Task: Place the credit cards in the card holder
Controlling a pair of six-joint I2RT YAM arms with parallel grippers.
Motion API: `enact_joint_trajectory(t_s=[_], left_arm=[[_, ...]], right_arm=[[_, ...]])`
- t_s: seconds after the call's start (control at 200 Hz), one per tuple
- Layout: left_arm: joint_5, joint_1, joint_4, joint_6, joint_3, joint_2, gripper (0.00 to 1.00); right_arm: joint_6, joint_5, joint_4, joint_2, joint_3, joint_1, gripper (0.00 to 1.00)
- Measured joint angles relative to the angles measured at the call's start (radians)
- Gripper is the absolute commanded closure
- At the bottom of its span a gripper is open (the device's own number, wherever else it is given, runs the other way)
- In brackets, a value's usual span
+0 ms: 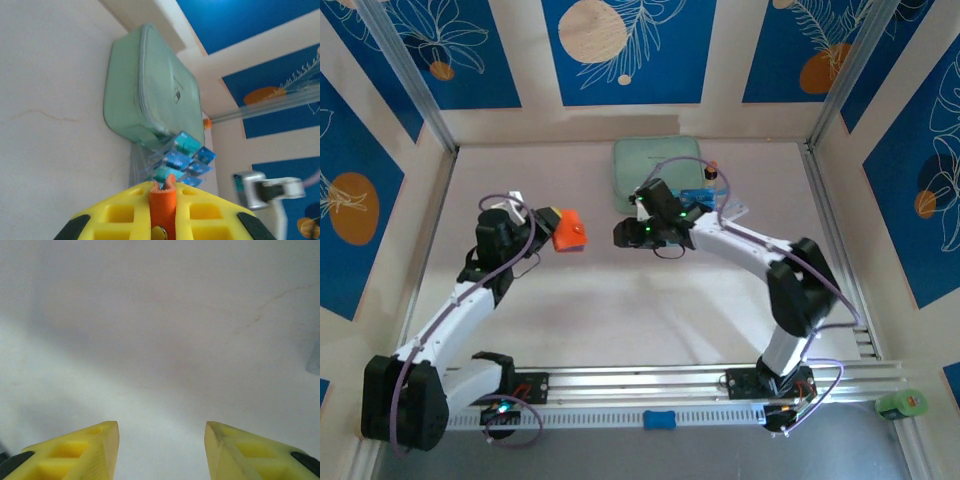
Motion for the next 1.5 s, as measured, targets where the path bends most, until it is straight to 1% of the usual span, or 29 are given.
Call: enact_joint_trajectory(t_s=[0.055, 0.14, 0.295, 0.385, 0.485, 0.635, 0.72, 1.035, 1.145, 1.295, 1.495], left_arm=[[0.001, -0.039, 0.018, 0.004, -0.016, 0.005, 1.00], [-0.012, -0.126, 0.039, 0.020, -0.032, 0.015, 1.00], [-0.101, -0.286, 0.072, 0.036, -0.047, 0.042, 1.00], [-0.166, -0.345, 0.072, 0.042, -0.050, 0.054, 1.00], [-0.229, -0.387, 0.073, 0.044, -0.050, 0.066, 1.00], [-0.296, -0.415, 0.072, 0.045, -0.048, 0.081, 1.00], [-0.314, -0.422, 0.072, 0.046, -0.041, 0.089, 1.00], [-0.339, -0.435, 0.072, 0.048, -0.023, 0.110, 1.00], [-0.348, -0.439, 0.072, 0.048, -0.023, 0.111, 1.00], [-0.356, -0.444, 0.072, 0.048, -0.023, 0.116, 1.00], [-0.363, -0.453, 0.064, 0.048, -0.023, 0.130, 1.00]], right_arm=[[0.011, -0.003, 0.001, -0.066, -0.034, -0.001, 0.51], [0.031, 0.000, -0.006, -0.132, -0.072, 0.001, 0.51], [0.060, 0.050, -0.036, -0.192, -0.115, 0.045, 0.50], [0.072, 0.082, -0.050, -0.203, -0.116, 0.083, 0.49], [0.079, 0.105, -0.058, -0.206, -0.116, 0.111, 0.49], [0.085, 0.120, -0.062, -0.188, -0.109, 0.134, 0.49], [0.087, 0.129, -0.062, -0.169, -0.100, 0.143, 0.49], [0.094, 0.133, -0.046, -0.101, -0.089, 0.148, 0.50], [0.097, 0.135, -0.035, -0.087, -0.089, 0.150, 0.53], [0.101, 0.179, -0.040, -0.056, -0.066, 0.171, 0.61], [0.124, 0.215, -0.038, -0.036, -0.060, 0.195, 0.85]])
